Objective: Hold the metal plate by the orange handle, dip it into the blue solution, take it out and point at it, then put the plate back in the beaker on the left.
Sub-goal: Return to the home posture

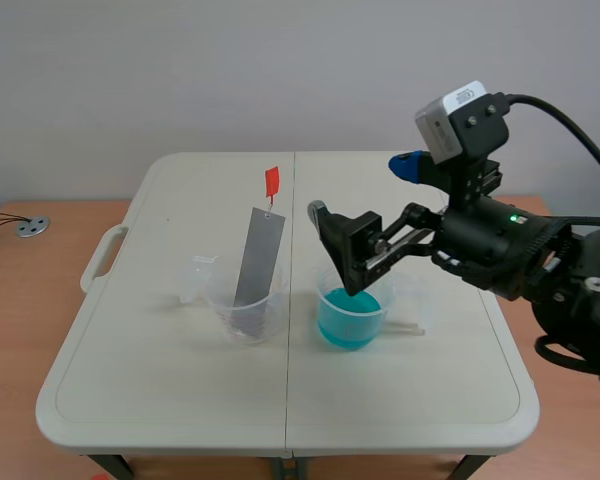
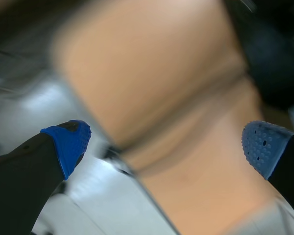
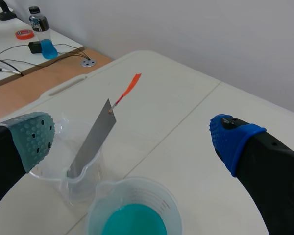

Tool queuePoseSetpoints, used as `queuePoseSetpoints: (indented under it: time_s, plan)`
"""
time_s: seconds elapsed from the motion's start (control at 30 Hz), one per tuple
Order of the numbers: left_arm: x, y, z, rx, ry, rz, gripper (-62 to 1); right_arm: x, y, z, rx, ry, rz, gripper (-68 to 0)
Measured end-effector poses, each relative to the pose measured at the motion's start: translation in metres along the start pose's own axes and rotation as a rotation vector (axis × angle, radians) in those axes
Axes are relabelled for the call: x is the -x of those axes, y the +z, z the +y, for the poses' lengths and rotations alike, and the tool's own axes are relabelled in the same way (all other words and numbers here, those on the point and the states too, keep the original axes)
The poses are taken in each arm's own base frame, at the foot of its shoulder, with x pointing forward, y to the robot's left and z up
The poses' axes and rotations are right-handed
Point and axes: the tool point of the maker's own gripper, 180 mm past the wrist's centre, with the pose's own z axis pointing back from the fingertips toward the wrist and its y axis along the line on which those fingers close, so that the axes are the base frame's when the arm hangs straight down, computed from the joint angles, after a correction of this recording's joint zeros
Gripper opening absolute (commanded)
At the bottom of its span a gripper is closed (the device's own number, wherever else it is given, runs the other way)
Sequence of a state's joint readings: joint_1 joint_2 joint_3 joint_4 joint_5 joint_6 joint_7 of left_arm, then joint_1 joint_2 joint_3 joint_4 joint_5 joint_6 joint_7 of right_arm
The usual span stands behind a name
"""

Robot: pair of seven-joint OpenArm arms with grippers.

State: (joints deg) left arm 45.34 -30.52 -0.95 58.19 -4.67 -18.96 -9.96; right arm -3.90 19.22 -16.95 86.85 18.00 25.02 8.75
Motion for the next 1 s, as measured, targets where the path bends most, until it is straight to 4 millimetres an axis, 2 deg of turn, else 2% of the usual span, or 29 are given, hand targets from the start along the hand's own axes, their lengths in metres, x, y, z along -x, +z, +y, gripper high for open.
queuePoseSetpoints:
  time_s: [0.1,0.17,0.23,0.3,0.37,0.5,0.67,0.8,1.0]
  plan:
    - [-0.059,0.016,0.057,-0.142,-0.025,-0.174,1.4,0.002,0.017,-0.001,0.017,0.01,0.017,-1.1]
    - [-0.097,0.03,0.083,-0.205,-0.047,-0.276,1.4,0.003,0.028,0.001,0.025,0.011,0.029,-1.2]
    - [-0.133,0.044,0.095,-0.242,-0.077,-0.383,1.4,0.004,0.038,0.003,0.032,0.009,0.042,-1.2]
    - [-0.168,0.057,0.096,-0.254,-0.107,-0.491,1.4,0.005,0.047,0.007,0.039,0.002,0.053,-1.2]
    - [-0.199,0.067,0.088,-0.241,-0.15,-0.581,1.4,0.007,0.056,0.011,0.045,-0.006,0.065,-1.2]
    - [-0.246,0.084,0.061,-0.198,-0.202,-0.731,1.4,0.011,0.074,0.018,0.059,-0.021,0.097,-1.2]
    - [-0.291,0.111,0.028,-0.179,-0.194,-0.91,1.4,0.015,0.091,0.026,0.067,-0.038,0.131,-1.2]
    - [-0.314,0.126,0.002,-0.155,-0.208,-0.991,1.4,0.016,0.101,0.035,0.065,-0.054,0.149,-1.2]
    - [-0.324,0.122,-0.043,-0.043,-0.241,-1.004,1.4,0.011,0.111,0.045,0.067,-0.064,0.152,-1.2]
